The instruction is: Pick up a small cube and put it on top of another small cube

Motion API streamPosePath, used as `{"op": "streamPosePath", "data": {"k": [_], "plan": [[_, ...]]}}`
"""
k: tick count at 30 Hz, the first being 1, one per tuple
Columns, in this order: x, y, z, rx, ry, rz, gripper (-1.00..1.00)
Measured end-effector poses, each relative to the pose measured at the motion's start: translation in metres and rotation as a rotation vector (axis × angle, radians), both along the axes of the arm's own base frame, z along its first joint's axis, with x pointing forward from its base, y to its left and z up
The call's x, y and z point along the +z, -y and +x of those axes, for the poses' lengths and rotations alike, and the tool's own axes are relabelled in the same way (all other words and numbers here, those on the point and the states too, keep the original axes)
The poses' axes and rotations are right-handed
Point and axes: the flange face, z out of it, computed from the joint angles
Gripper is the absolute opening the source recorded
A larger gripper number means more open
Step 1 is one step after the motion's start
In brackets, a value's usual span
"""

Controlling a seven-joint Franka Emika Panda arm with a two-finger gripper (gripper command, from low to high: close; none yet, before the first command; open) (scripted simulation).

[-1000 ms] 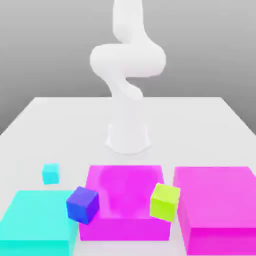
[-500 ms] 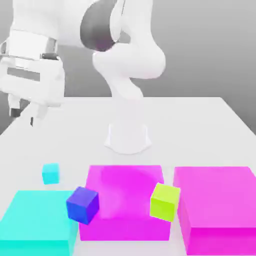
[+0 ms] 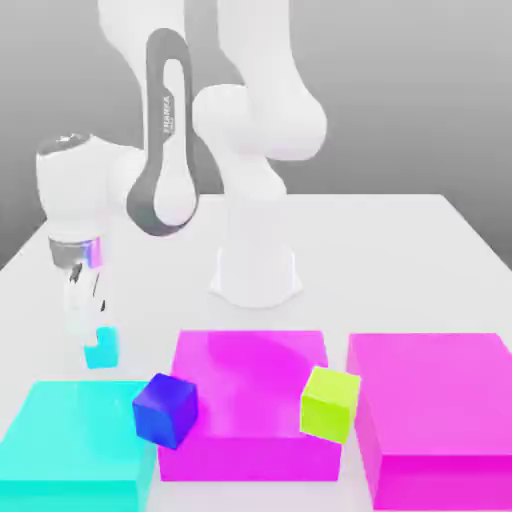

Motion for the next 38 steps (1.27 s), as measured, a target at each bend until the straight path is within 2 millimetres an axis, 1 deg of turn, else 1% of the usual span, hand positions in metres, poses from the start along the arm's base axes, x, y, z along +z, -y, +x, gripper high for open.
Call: {"op": "streamPosePath", "data": {"k": [2,3,8,9,10,12,18,19,22,24,27,29,30,31,32,34,35,38], "plan": [[-0.016,-0.001,-0.001,0.001,0.000,0.001,0.00],[-0.022,-0.002,-0.002,0.001,0.000,0.001,-1.00],[-0.022,-0.002,-0.001,0.001,0.001,0.000,-1.00],[-0.025,-0.002,-0.002,0.001,0.001,0.001,-1.00],[-0.022,-0.002,-0.001,0.001,0.001,0.001,-1.00],[-0.010,-0.001,0.000,0.000,0.001,0.000,-1.00],[0.035,-0.001,-0.002,-0.003,0.002,0.002,-1.00],[0.043,-0.003,0.012,0.017,0.003,0.002,-1.00],[0.070,-0.022,0.071,0.100,0.003,0.002,-1.00],[0.092,-0.038,0.111,0.143,0.004,0.002,-1.00],[0.127,-0.077,0.166,0.211,0.004,0.003,-1.00],[0.153,-0.111,0.199,0.260,0.004,0.004,-1.00],[0.162,-0.128,0.212,0.281,0.003,0.004,-1.00],[0.159,-0.137,0.218,0.293,0.003,0.003,-1.00],[0.151,-0.143,0.222,0.301,0.002,0.002,-1.00],[0.125,-0.147,0.224,0.306,0.002,0.002,-1.00],[0.116,-0.148,0.224,0.308,0.002,0.002,1.00],[0.116,-0.150,0.224,0.312,0.002,0.002,1.00]]}}
